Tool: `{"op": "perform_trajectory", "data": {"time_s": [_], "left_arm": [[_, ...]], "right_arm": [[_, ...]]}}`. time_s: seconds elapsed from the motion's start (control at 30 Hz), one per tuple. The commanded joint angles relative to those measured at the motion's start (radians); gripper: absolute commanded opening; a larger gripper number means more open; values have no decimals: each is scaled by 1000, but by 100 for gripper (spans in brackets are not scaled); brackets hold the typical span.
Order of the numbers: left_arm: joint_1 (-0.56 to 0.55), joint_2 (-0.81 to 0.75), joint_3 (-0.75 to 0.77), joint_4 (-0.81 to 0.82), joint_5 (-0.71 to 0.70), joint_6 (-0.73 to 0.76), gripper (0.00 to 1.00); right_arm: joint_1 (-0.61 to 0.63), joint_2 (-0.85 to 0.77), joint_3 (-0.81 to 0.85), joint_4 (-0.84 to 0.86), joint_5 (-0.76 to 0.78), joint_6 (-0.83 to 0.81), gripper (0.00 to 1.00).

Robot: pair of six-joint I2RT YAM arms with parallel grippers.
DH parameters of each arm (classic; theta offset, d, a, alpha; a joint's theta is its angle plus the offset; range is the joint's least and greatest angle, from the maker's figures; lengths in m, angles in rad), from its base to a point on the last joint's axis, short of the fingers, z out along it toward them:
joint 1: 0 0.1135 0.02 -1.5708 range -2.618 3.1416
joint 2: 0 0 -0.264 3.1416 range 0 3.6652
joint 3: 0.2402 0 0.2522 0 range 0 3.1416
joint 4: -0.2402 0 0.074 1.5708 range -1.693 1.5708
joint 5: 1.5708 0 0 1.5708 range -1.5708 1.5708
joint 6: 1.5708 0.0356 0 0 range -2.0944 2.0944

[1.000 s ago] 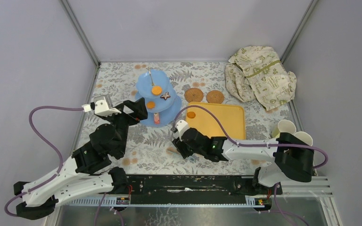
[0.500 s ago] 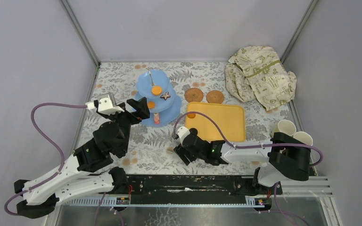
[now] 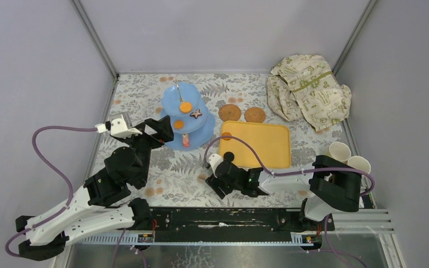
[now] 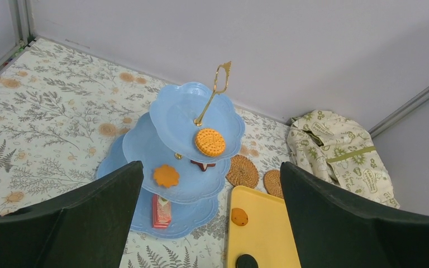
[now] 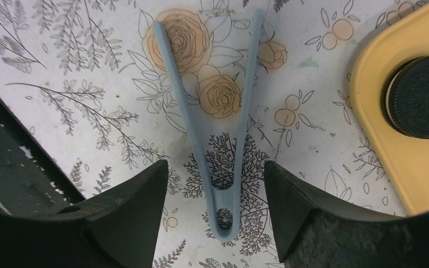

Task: Serve the afternoon tea
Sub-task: Pick up the clamp from the center of the board.

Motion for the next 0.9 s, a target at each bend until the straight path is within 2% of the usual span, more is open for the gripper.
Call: {"op": "perform_trajectory", "data": {"time_s": [0.0, 0.17, 0.33, 0.47, 0.63, 0.87], "left_arm": [[5, -9, -21, 57, -30, -7, 100], [4, -14, -31, 70, -32, -1, 100], [4, -29, -38, 68, -35, -1, 100], [5, -43, -46, 68, -31, -9, 100], [5, -44, -44, 61, -27, -16, 100], [4, -48, -41, 47, -20, -32, 100]], "right_arm": [[9, 21, -17, 48, -6, -23, 70], [9, 53, -38, 82, -4, -21, 61], [9, 79, -51, 99, -25, 9, 43], [9, 66, -65, 101, -27, 36, 34], [8, 24, -44, 53, -17, 59, 32], [9, -26, 80, -135, 59, 100, 32]]}}
